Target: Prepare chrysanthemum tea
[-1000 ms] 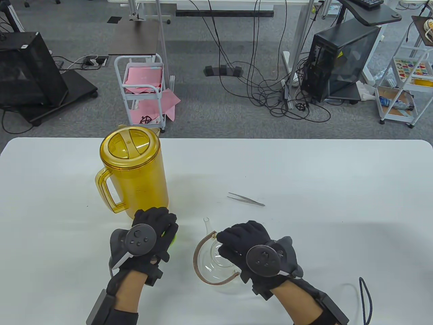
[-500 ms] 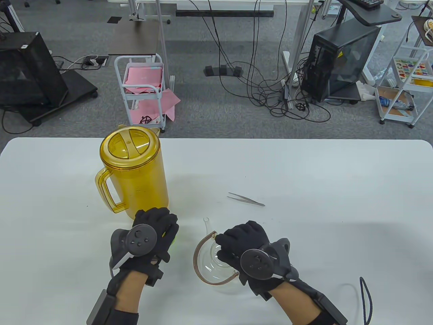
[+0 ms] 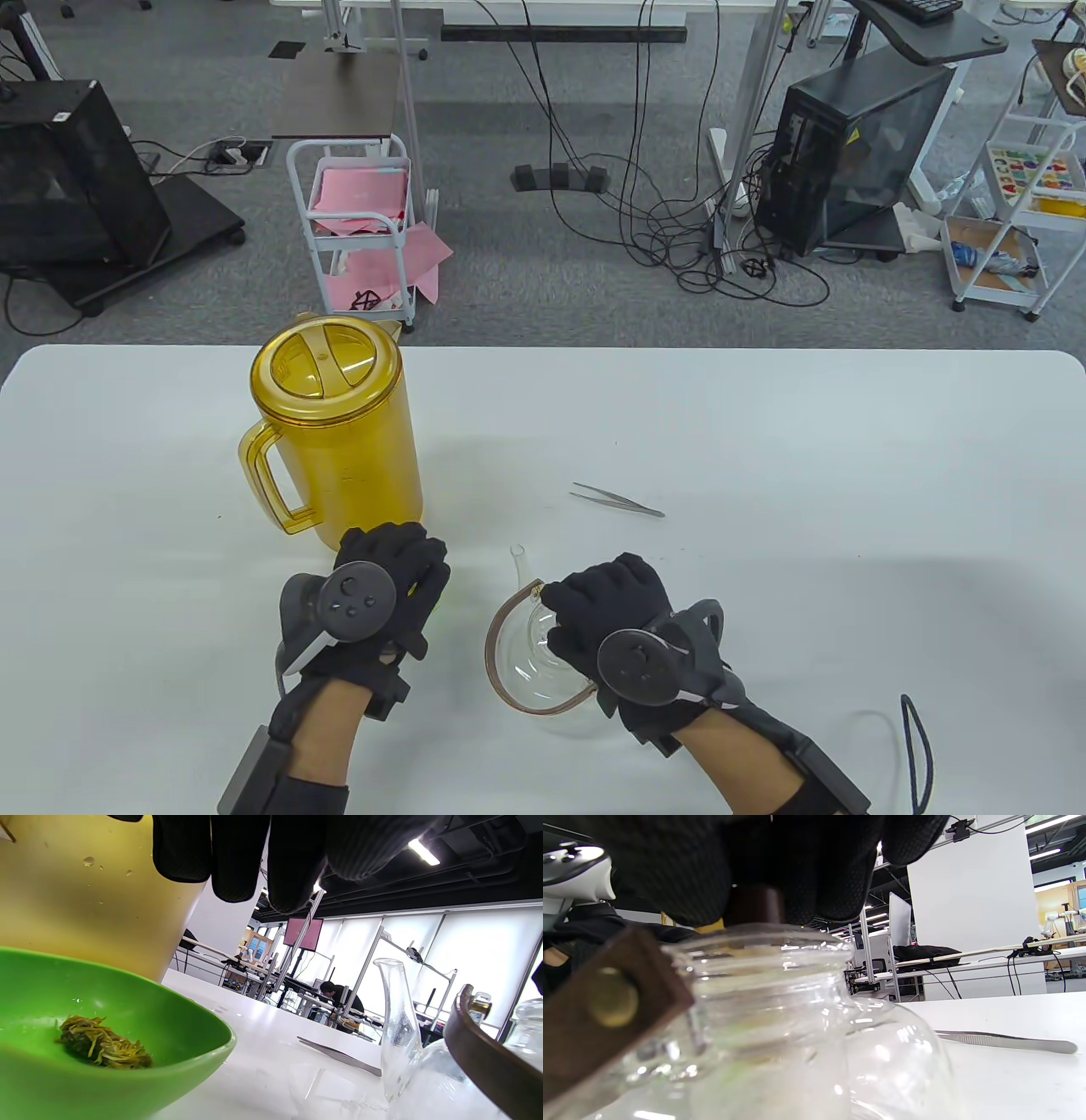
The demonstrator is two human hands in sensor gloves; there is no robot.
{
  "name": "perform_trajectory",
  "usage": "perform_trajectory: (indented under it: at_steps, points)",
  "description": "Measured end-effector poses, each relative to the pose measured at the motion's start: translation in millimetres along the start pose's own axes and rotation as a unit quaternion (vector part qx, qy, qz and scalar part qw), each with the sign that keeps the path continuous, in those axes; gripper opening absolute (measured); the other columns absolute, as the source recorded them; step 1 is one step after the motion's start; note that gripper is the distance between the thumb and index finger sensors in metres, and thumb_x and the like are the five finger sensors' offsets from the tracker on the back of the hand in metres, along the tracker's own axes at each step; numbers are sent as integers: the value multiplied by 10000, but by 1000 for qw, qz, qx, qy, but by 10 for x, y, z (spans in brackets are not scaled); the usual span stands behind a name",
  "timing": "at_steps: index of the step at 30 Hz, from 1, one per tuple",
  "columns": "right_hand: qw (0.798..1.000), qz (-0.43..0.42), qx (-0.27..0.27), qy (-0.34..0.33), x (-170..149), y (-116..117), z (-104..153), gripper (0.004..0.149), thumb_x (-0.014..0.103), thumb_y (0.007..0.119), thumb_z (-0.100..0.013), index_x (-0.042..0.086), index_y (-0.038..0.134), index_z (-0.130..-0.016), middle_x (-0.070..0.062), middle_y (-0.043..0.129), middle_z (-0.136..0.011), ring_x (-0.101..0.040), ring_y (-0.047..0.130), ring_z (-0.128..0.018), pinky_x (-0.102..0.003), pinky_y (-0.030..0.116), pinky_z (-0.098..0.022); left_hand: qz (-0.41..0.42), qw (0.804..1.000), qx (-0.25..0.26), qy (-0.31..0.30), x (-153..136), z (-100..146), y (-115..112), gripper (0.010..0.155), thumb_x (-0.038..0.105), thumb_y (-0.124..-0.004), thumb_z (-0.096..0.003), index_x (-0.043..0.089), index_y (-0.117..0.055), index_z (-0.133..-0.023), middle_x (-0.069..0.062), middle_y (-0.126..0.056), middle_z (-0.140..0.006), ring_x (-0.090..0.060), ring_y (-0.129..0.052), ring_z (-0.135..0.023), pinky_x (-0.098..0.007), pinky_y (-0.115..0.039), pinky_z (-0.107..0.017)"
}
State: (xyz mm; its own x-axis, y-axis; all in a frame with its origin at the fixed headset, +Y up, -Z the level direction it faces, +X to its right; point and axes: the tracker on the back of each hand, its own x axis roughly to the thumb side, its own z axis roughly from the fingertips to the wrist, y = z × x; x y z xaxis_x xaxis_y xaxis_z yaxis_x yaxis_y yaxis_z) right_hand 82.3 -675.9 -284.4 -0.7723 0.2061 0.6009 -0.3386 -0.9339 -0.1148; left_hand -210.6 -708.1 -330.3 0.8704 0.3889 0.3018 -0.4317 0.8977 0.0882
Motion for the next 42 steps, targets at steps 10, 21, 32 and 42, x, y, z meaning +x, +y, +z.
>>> perform_trajectory:
  at_steps: [10,21,32,42]
  points:
    - [994,-50,-76,55,-238,-299,49,566,468,849,-547,226,715,-1040,-55,751,-1016,-329,789,-945,-654,478,-772,-2,1000,-4,0,8,-5,-8,475,502,-736,-575,259,-814,-976,-129,-766,-1121,-465,-662,-1031,-695,-390,-763]
    - [950,-43,-145,274,-1372,-581,317,565,467,842,-556,235,694,-1050,-54,734,-1026,-327,773,-956,-656,454,-782,-5,1000,-1,-3,31,-8,-21,476,505,-735,-574,260,-814,-975,-129,-766,-1120,-466,-659,-1031,-696,-387,-763]
    - [882,33,-28,469,-2142,-94,524,559,460,844,-558,234,704,-1051,-61,737,-1022,-338,777,-948,-662,461,-770,-12,1000,12,2,20,13,11,475,505,-736,-574,259,-817,-972,-129,-768,-1118,-467,-658,-1032,-698,-387,-762]
    - [863,91,23,496,-2231,99,548,551,472,826,-566,266,690,-1058,-39,693,-1044,-337,737,-984,-654,456,-777,-16,999,26,19,-39,32,70,473,500,-739,-573,257,-820,-970,-130,-773,-1114,-469,-658,-1030,-699,-386,-762]
